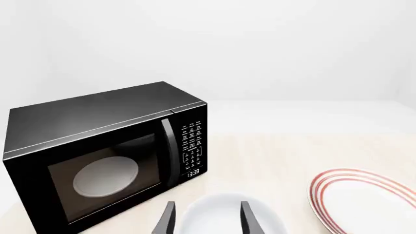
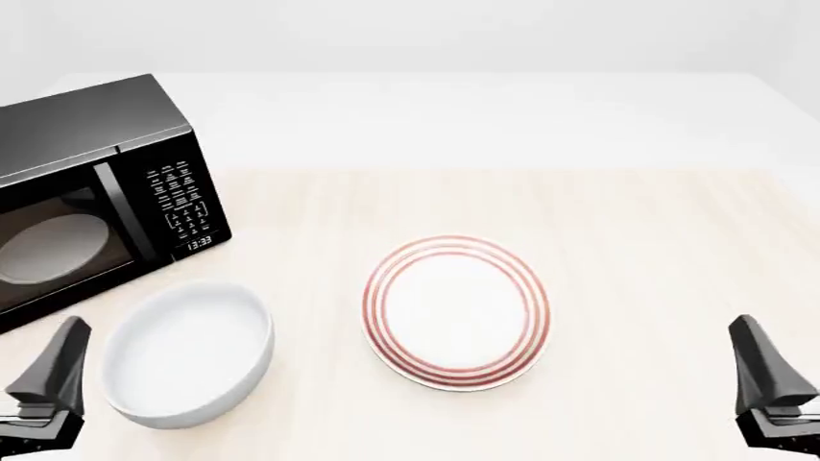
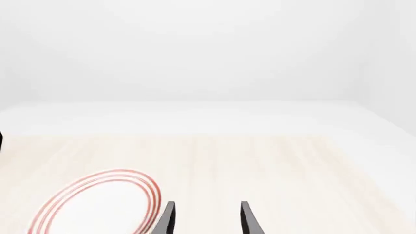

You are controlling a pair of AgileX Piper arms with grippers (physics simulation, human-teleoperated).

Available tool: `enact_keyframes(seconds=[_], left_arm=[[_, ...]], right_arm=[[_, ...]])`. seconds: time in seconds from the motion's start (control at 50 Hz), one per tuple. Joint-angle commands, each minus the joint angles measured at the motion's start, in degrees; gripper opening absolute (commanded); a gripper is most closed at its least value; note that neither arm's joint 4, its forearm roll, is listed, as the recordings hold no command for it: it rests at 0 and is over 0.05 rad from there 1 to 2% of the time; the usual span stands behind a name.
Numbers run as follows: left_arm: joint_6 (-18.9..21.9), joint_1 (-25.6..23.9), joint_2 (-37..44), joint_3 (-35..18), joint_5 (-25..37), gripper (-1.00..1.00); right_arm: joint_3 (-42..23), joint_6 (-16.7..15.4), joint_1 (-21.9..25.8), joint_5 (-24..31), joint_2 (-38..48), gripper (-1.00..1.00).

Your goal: Put the white bowl to the right of the plate.

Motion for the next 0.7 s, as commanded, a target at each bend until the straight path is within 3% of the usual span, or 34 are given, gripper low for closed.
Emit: enact_keyframes(seconds=[0.02, 0.12, 0.18, 0.32, 0.34, 0.38, 0.44, 0.48, 0.62, 0.7], left_arm=[[0.0, 0.0, 0.3, -0.1, -0.1, 1.0], [0.0, 0.0, 0.3, -0.1, -0.1, 1.0], [0.0, 0.0, 0.3, -0.1, -0.1, 1.0], [0.0, 0.0, 0.3, -0.1, -0.1, 1.0], [0.0, 0.0, 0.3, -0.1, -0.1, 1.0], [0.0, 0.0, 0.3, -0.1, -0.1, 1.0], [0.0, 0.0, 0.3, -0.1, -0.1, 1.0], [0.0, 0.0, 0.3, -0.1, -0.1, 1.0], [0.0, 0.0, 0.3, -0.1, -0.1, 1.0], [0.0, 0.0, 0.3, -0.1, -0.1, 1.0]], right_arm=[[-0.1, -0.9, 0.5, 0.5, 0.0, 1.0], [0.0, -2.1, -0.3, -1.2, 2.2, 1.0], [-0.1, -0.3, -1.7, -1.8, 2.8, 1.0], [-1.7, -1.4, 1.4, -0.1, 1.8, 1.0], [-2.0, -0.8, 1.5, -0.8, 4.0, 1.0], [-2.3, -2.6, 2.5, -2.4, 6.5, 1.0], [-3.8, -0.6, 4.0, -4.8, 11.1, 1.0], [-5.0, -1.8, 5.0, -5.4, 12.7, 1.0], [-10.6, -1.1, 11.0, -11.5, 25.7, 1.0], [-14.9, -2.5, 14.7, -12.8, 32.3, 1.0]])
